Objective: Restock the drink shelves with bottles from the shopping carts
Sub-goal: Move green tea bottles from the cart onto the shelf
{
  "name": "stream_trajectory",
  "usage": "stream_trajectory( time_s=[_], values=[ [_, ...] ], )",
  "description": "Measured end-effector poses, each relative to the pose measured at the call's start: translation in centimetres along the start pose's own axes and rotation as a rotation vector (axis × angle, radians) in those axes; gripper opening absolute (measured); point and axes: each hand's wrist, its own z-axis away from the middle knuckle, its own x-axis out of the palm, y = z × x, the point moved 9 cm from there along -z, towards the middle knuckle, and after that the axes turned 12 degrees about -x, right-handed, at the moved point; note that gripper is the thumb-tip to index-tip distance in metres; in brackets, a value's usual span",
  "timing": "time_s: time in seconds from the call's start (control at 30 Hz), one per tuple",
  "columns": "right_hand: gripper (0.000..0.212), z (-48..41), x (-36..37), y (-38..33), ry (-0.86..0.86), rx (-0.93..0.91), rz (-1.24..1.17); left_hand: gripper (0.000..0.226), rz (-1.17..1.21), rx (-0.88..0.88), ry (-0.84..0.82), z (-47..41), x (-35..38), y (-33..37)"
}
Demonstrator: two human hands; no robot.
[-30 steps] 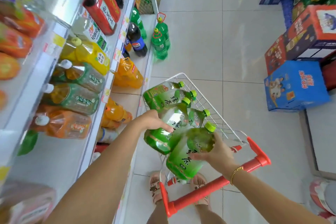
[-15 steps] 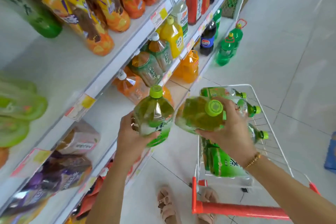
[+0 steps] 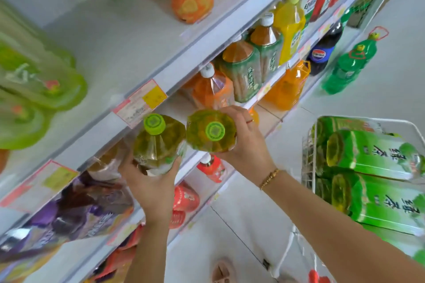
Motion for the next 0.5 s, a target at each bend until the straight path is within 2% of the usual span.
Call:
stream_trajectory(
  time_s=[0.23, 0.37, 0.5],
  values=[
    [0.077, -0.4, 4.6, 0.7, -0.128, -0.112, 0.089, 0.086, 0.107, -0.044, 0.166, 0.1, 0.3, -4.4],
    [0.081, -2.8, 6.2, 0.7, -0.158, -0.114, 0.097, 0.072, 0.191, -0.108, 0.215, -1.1, 0.1, -5.7],
    [0.081, -6.7, 8.4, 0.3, -0.199, -0.158, 0.19, 0.084, 0.193, -0.169, 0.295, -0.9, 0.1, -6.5]
  ],
)
